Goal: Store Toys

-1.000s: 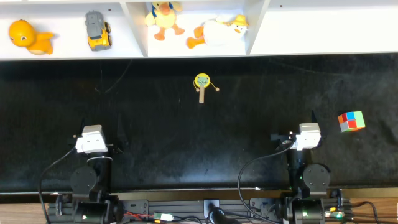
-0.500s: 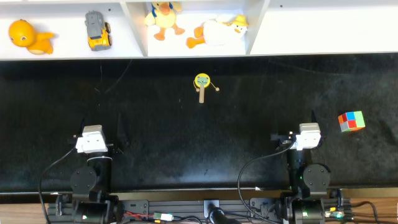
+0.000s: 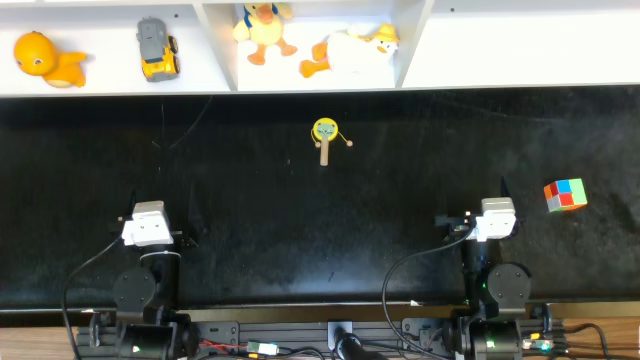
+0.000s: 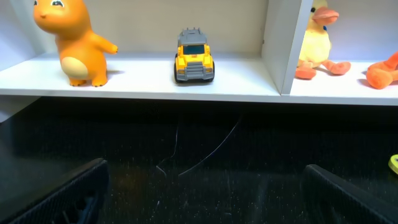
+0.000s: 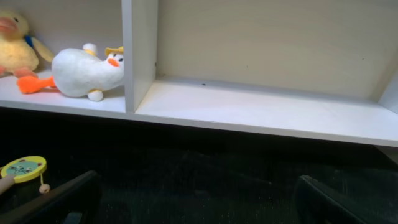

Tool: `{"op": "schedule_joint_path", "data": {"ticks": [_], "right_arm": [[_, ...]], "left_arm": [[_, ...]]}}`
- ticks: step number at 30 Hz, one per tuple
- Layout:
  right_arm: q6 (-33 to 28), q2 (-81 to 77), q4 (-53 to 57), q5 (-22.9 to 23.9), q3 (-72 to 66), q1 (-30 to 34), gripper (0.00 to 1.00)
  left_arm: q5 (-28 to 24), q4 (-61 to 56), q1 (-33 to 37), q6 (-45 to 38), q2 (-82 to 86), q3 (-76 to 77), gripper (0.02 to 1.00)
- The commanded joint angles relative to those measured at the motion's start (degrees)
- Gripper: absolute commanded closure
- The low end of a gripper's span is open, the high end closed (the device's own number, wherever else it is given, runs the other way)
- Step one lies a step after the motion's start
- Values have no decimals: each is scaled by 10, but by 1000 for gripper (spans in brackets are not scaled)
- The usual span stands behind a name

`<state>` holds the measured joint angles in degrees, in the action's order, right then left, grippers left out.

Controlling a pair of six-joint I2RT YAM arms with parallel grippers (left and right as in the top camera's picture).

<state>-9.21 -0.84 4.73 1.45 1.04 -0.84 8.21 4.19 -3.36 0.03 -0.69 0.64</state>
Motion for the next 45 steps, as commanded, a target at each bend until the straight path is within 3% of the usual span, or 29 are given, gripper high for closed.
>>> {"op": "schedule_joint_path", "data": {"ticks": [1, 19, 23, 25, 30, 32, 37, 41, 45], "right_arm": [[4, 6, -3, -4, -8, 1, 5], [5, 5, -3, -4, -8, -1, 5], [5, -40, 6, 2, 7, -41, 5], [39, -65, 25, 33, 31, -71, 1], [125, -130, 127, 185, 127, -160, 5], [145, -156, 147, 224, 158, -193, 7], [202, -233, 198, 303, 236, -284, 5], [286, -302, 254, 383, 293, -361, 5], [354, -369, 270, 424, 322, -423, 5]], "left_arm": [[4, 0, 2, -9, 5, -2, 20], [4, 0, 2, -9, 5, -2, 20], [4, 0, 2, -9, 5, -2, 20], [4, 0, 2, -9, 5, -2, 20], [4, 0, 2, -9, 5, -2, 20], [4, 0, 2, -9, 5, -2, 20], [4, 0, 2, -9, 5, -2, 20], [4, 0, 2, -9, 5, -2, 20], [4, 0, 2, -9, 5, -2, 20]]}}
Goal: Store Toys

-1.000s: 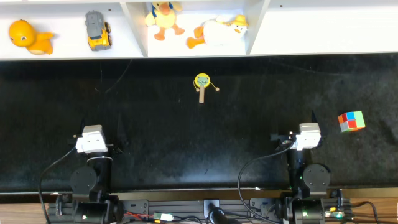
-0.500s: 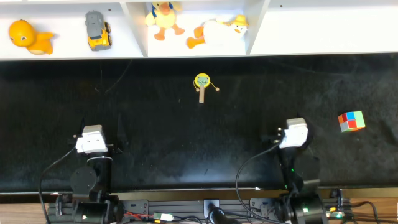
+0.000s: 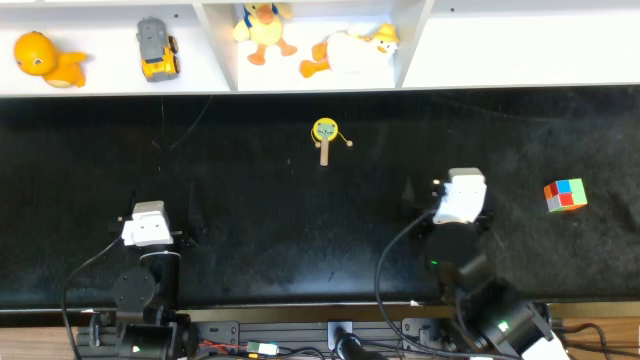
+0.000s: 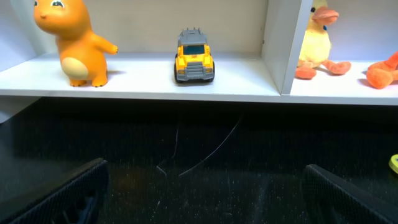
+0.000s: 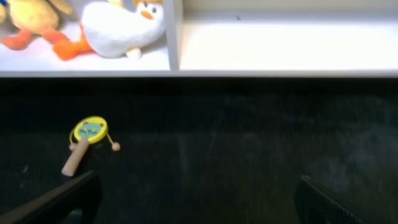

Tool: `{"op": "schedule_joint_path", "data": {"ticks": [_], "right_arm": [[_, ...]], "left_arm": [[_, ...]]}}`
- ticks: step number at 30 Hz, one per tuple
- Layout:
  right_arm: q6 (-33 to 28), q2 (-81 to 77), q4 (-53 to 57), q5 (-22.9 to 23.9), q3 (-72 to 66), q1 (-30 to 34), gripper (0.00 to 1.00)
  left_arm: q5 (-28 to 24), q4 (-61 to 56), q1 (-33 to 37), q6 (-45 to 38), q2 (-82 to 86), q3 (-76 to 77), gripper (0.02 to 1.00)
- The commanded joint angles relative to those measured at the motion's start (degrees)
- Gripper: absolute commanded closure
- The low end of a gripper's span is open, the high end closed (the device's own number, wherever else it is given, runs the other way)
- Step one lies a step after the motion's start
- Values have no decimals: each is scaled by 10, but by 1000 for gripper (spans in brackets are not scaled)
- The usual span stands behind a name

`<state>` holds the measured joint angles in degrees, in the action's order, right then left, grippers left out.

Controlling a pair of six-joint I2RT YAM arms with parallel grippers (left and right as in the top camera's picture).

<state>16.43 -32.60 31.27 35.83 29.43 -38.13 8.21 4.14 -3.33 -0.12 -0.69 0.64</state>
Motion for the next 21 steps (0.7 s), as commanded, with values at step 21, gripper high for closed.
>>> {"op": "schedule_joint_path", "data": {"ticks": [21], "right_arm": [[301, -392, 135, -88, 275, -90, 34]], "left_arm": [[4, 0, 2, -7, 5, -2, 20]]}}
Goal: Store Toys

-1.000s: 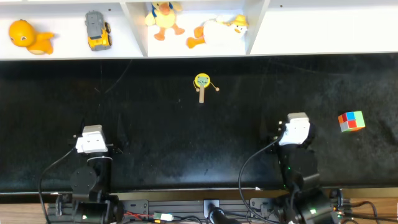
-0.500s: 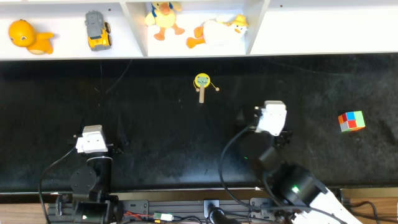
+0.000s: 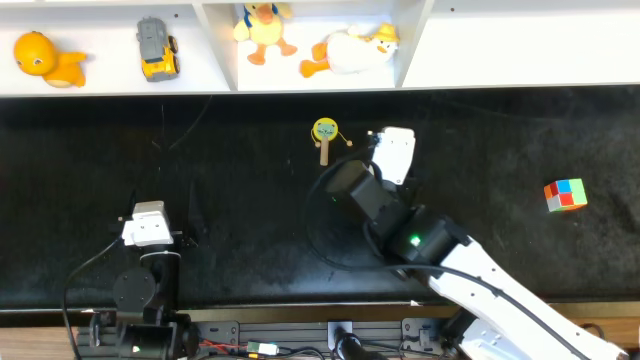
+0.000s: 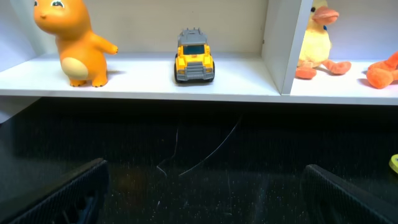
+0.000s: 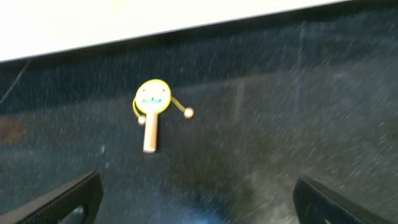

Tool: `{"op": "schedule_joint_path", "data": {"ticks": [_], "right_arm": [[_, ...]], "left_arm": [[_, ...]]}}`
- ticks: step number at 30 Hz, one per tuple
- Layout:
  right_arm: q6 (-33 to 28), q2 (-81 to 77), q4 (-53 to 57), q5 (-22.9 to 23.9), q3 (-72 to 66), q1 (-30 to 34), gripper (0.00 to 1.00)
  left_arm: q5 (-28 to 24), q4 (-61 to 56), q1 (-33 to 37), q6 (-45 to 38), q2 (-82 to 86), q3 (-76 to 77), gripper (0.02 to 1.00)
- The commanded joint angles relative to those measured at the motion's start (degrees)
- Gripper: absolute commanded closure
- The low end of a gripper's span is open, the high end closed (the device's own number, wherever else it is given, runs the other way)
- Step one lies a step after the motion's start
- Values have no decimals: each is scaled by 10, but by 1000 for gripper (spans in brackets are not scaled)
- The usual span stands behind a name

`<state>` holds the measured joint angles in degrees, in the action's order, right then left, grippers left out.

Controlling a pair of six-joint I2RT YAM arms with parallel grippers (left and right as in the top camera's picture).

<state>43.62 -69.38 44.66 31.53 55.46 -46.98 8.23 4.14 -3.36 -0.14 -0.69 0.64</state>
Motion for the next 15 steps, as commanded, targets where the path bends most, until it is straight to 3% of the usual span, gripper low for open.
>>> {"op": "schedule_joint_path", "data": {"ticks": [1, 5, 15], "right_arm": [[32, -31, 1, -54, 14, -2, 34], [36, -72, -6, -92, 14, -2, 3], [34, -150, -26, -111, 24, -2, 5]], "left_arm": [[4, 0, 2, -7, 5, -2, 20], [4, 0, 2, -7, 5, -2, 20], [4, 0, 2, -7, 5, -2, 20]]}}
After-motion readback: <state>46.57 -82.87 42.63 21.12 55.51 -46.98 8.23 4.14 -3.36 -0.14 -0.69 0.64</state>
